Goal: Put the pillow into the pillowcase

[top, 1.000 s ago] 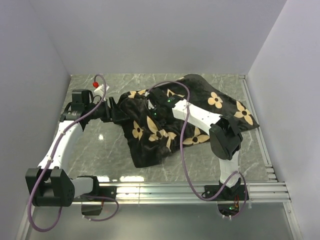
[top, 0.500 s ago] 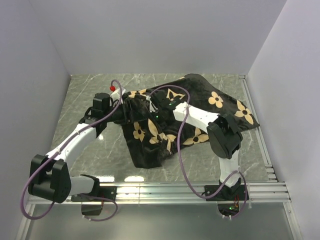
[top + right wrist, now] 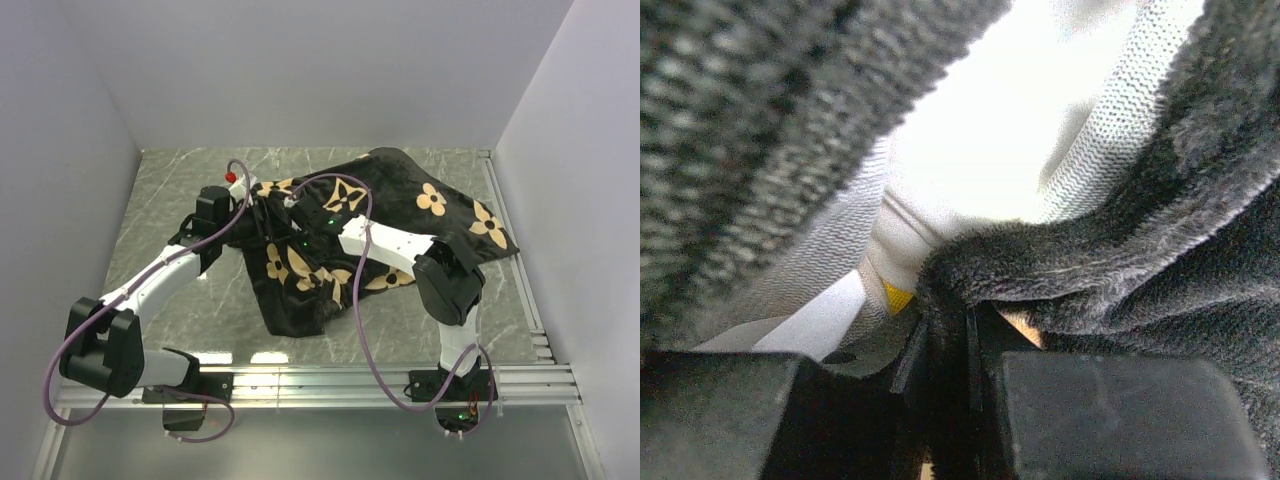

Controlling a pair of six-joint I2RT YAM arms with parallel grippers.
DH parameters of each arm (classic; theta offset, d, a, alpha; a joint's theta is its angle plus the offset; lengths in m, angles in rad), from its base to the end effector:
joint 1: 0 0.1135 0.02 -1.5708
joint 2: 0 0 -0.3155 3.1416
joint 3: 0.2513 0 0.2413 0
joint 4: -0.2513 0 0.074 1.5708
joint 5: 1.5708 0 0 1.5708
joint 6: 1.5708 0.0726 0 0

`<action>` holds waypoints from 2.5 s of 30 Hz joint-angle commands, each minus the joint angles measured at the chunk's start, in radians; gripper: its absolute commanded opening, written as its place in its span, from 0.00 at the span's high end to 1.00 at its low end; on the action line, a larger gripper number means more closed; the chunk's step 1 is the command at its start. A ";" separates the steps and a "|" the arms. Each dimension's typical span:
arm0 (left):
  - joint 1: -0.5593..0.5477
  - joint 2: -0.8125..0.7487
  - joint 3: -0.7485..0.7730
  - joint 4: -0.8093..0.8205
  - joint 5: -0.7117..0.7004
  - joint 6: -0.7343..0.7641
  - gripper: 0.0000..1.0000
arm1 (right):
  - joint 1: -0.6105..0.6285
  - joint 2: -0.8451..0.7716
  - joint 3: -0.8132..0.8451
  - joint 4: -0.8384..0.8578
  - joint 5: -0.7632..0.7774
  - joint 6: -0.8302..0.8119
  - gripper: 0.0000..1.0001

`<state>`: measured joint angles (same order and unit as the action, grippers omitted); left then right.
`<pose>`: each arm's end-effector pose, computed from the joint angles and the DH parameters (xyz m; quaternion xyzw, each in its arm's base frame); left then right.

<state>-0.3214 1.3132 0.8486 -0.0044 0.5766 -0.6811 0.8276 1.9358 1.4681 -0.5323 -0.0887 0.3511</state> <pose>0.2681 -0.1310 0.3066 0.0003 0.8303 -0.4536 0.3237 0.2980 0.3337 0.2333 -0.2384 0.9286 0.1917 0.2102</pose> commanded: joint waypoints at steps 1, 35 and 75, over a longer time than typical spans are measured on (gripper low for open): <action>-0.008 0.018 0.020 0.009 -0.029 -0.012 0.47 | -0.001 0.014 0.014 0.002 0.138 -0.012 0.81; -0.010 -0.072 0.055 -0.072 0.091 -0.031 0.57 | -0.001 0.095 0.052 -0.052 0.242 -0.009 0.78; 0.240 -0.167 -0.068 -0.309 0.253 0.212 1.00 | -0.151 -0.086 0.054 -0.051 -0.233 -0.047 0.64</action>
<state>-0.0860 1.1355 0.7876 -0.3119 0.7532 -0.5110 0.7120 1.9018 1.5181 -0.5797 -0.3027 0.3252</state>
